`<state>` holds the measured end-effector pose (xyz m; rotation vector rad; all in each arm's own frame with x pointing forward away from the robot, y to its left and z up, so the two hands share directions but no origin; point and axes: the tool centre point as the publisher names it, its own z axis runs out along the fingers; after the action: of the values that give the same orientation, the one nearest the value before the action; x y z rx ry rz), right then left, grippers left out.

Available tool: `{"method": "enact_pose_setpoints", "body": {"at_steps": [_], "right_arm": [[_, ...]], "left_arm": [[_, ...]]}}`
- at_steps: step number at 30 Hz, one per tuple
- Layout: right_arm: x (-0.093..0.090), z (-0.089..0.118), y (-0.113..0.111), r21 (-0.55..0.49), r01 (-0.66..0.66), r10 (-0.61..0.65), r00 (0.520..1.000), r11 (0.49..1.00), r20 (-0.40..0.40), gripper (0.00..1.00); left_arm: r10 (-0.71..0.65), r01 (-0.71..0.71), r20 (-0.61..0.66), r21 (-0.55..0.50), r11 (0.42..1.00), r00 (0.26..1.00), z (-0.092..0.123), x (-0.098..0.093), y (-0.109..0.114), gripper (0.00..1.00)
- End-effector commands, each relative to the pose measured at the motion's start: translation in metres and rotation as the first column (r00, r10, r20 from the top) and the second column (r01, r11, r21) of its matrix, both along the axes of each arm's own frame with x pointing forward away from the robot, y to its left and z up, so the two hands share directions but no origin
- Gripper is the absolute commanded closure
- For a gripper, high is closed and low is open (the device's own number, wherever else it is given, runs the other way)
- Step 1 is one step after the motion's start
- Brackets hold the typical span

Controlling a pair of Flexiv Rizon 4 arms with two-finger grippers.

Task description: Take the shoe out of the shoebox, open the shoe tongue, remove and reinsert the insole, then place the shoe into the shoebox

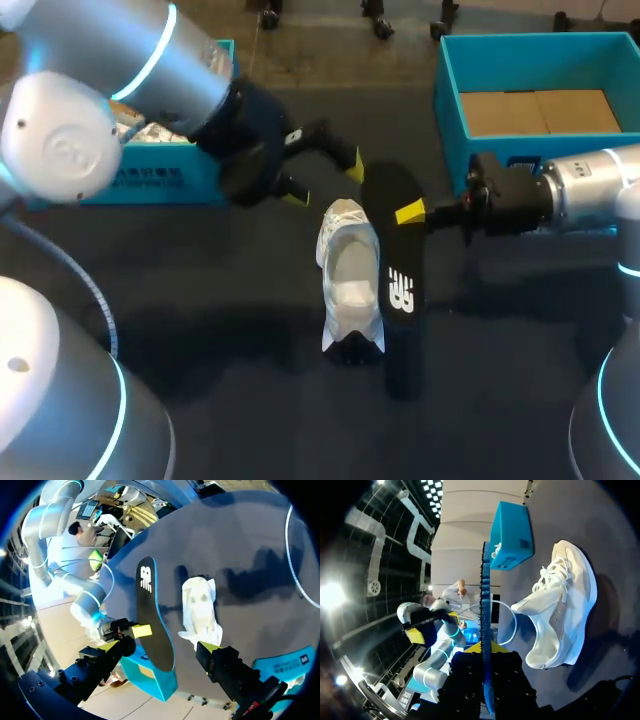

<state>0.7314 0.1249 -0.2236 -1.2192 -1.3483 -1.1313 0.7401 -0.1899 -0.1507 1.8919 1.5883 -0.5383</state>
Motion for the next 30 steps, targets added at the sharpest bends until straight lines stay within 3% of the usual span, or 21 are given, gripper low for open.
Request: {"method": "enact_pose_setpoints", "body": {"at_steps": [1,11,21,30], "right_arm": [[-0.0025,0.0031,-0.0016,-0.006,0.003,-0.003,1.000,1.000,-0.001,1.00],[-0.0020,0.0041,-0.0037,-0.004,-0.006,0.006,1.000,1.000,-0.012,1.00],[-0.0025,0.0043,-0.0028,0.005,-0.002,0.002,1.000,1.000,-0.013,1.00],[-0.0030,0.0032,-0.0026,0.004,0.016,-0.016,1.000,1.000,-0.008,1.00]], "left_arm": [[-0.019,0.021,0.010,-0.255,0.967,1.000,-0.0087,-0.0101,0.0113,0.00],[0.023,-0.015,0.015,-0.377,0.926,1.000,-0.0165,-0.0120,0.0144,0.00],[0.129,-0.148,-0.074,-0.432,0.890,0.989,-0.0109,-0.0113,0.0097,0.00],[0.129,-0.192,-0.157,-0.512,0.837,0.979,-0.0137,-0.0106,0.0123,0.00]]}}
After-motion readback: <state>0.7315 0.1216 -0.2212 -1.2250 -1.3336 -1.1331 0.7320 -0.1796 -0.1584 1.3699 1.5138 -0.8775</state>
